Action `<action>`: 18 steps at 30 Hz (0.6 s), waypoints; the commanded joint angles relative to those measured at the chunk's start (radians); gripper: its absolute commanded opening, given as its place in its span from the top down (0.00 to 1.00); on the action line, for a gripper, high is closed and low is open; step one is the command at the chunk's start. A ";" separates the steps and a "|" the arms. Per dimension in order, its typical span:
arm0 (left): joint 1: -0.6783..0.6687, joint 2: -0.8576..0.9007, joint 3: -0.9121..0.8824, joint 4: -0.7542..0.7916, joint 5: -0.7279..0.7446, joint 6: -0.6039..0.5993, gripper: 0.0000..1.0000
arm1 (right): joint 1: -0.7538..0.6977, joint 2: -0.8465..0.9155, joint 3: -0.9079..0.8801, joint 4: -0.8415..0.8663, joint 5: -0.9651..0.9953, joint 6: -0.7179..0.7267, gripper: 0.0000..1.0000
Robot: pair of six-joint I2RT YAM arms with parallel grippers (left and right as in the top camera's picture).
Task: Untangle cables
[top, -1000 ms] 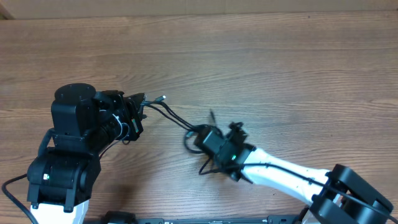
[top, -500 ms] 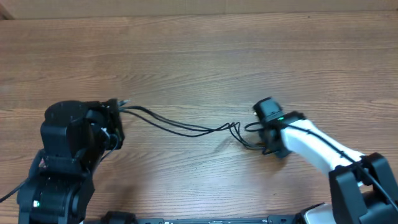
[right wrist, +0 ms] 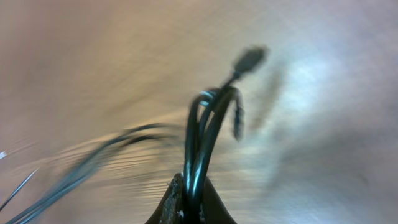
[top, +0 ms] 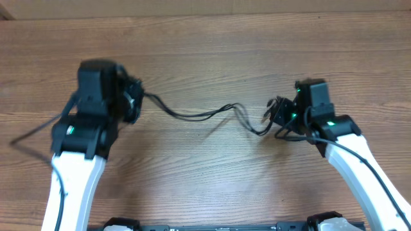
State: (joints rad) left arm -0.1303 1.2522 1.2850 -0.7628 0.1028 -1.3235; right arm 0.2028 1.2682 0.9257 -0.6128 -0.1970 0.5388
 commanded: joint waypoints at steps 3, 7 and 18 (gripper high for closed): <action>-0.003 0.169 0.019 0.125 0.352 0.352 0.94 | -0.007 -0.166 0.063 0.018 0.000 -0.182 0.96; -0.029 0.282 0.019 0.106 0.390 0.352 0.46 | -0.016 -0.242 0.063 -0.019 0.166 -0.166 0.73; -0.048 0.357 0.019 -0.046 0.531 0.594 0.18 | -0.015 -0.260 0.063 -0.145 0.106 -0.146 0.00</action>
State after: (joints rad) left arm -0.1764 1.6272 1.2865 -0.7696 0.5682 -0.8642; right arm 0.1902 1.0157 0.9714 -0.7612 -0.0532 0.3893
